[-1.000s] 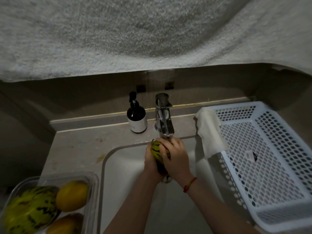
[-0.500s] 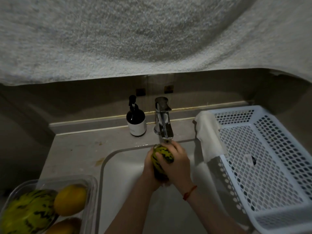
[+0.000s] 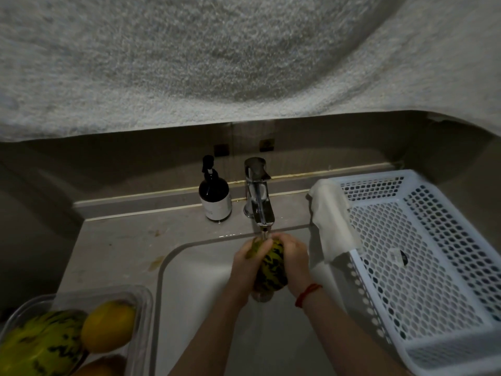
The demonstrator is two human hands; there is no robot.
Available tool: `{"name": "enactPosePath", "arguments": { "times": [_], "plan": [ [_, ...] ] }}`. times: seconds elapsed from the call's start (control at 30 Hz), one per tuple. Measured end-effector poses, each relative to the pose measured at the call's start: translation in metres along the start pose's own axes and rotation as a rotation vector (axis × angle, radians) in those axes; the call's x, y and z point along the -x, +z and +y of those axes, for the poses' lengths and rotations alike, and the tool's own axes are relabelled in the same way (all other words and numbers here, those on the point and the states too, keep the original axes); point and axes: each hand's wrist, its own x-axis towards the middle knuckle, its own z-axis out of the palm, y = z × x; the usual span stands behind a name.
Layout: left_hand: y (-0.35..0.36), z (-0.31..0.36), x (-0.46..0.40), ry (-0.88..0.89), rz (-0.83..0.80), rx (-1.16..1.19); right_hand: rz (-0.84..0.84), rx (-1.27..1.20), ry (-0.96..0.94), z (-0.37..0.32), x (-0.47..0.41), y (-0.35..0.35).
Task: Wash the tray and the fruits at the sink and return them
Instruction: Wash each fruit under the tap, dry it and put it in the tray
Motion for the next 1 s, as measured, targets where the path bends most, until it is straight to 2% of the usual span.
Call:
{"name": "enactPosePath", "arguments": {
  "times": [0.07, 0.1, 0.2, 0.27, 0.3, 0.37, 0.47, 0.53, 0.63, 0.7, 0.77, 0.83, 0.9, 1.0],
  "plan": [
    [0.008, -0.002, 0.002, 0.113, 0.108, -0.167, -0.061, -0.211, 0.320, -0.002, 0.004, -0.003],
    [0.011, -0.003, 0.002, 0.129, 0.157, -0.209, -0.092, -0.261, 0.363, -0.001, 0.005, -0.003],
    [0.015, 0.002, 0.000, 0.093, 0.269, -0.174, -0.068, -0.280, 0.263, 0.001, 0.009, -0.001],
    [0.012, 0.008, -0.005, -0.019, 0.331, 0.121, -0.008, -0.280, 0.133, 0.003, 0.011, 0.001],
    [0.011, 0.012, -0.005, -0.113, 0.319, 0.339, 0.021, -0.278, 0.077, 0.005, 0.011, 0.001],
    [0.009, 0.018, -0.004, -0.305, 0.175, 0.652, 0.036, -0.295, 0.012, 0.007, 0.014, 0.003],
    [0.002, 0.021, 0.004, -0.474, -0.041, 0.704, 0.002, -0.315, 0.043, 0.009, 0.013, 0.006],
    [-0.002, 0.022, 0.004, -0.493, -0.113, 0.688, -0.011, -0.229, -0.014, 0.009, 0.012, 0.006],
    [-0.004, 0.017, 0.001, -0.465, -0.074, 0.688, -0.021, 0.043, -0.273, 0.008, 0.016, 0.008],
    [-0.005, 0.011, -0.002, -0.439, -0.036, 0.713, -0.040, 0.341, -0.504, 0.011, 0.025, 0.010],
    [-0.008, 0.010, 0.001, -0.447, -0.069, 0.699, -0.055, 0.623, -0.661, 0.014, 0.031, 0.007],
    [-0.008, 0.011, 0.006, -0.476, -0.147, 0.652, -0.066, 0.644, -0.736, 0.010, 0.027, -0.002],
    [-0.005, 0.012, 0.008, -0.418, -0.152, 0.599, -0.054, 0.443, -0.625, 0.005, 0.020, -0.006],
    [0.005, 0.014, 0.004, -0.297, 0.051, 0.441, -0.064, 0.210, -0.347, 0.002, 0.013, 0.001]
  ]
}}
